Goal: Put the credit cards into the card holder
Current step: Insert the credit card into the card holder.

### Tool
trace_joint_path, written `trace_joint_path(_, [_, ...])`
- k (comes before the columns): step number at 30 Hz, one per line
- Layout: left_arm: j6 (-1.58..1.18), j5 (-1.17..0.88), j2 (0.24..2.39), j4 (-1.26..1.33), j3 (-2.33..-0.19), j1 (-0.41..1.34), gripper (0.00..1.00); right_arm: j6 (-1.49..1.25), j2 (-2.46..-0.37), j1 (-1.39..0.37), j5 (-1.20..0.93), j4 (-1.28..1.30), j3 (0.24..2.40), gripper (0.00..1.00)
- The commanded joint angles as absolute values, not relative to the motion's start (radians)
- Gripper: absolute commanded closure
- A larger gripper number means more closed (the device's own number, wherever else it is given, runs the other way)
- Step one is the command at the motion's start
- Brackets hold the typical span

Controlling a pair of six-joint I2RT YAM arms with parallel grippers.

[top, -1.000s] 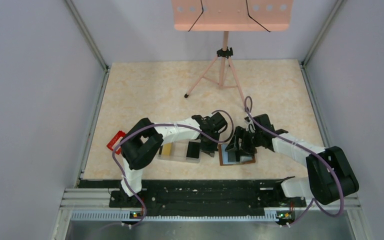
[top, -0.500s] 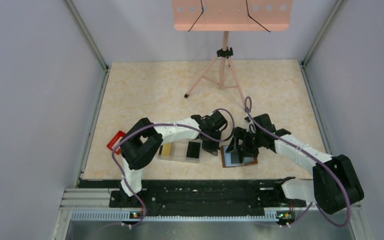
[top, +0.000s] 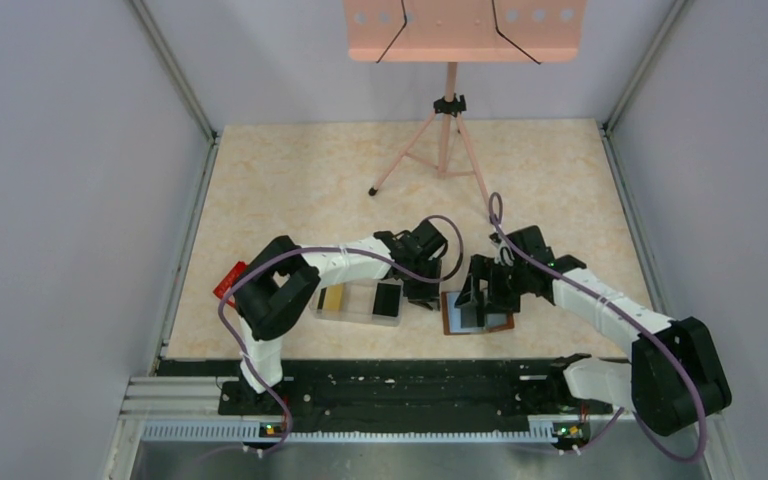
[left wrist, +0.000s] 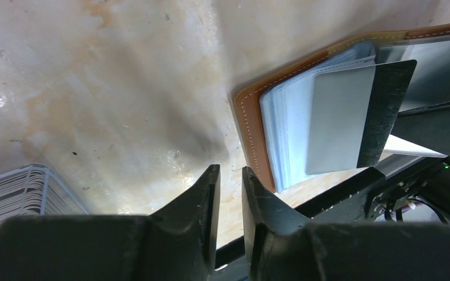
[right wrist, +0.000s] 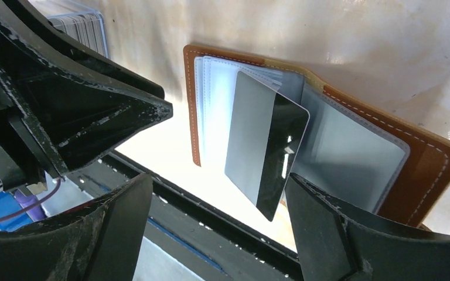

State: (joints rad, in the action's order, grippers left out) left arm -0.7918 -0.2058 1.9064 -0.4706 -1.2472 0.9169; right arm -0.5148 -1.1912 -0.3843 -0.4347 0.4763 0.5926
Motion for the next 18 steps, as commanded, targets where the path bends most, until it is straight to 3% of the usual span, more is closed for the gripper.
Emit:
trace_joint_path(1, [-0.806, -0.225, 1.855, -0.427, -1.238, 0.914, 0.73, -0.49, -1.149, -0.394, -0.429, 0.483, 0.639, 0.17])
trace_joint_path(8, [-0.804, -0.225, 1.867, -0.434, -1.248, 0.914, 0.71, -0.477, -1.2, -0.393, -0.375, 0.468, 0.611, 0.18])
trace_joint_path(18, [-0.801, -0.248, 1.909, -0.441, -1.276, 0.914, 0.83, -0.479, -1.32, -0.395, -0.396, 0.36, 0.585, 0.27])
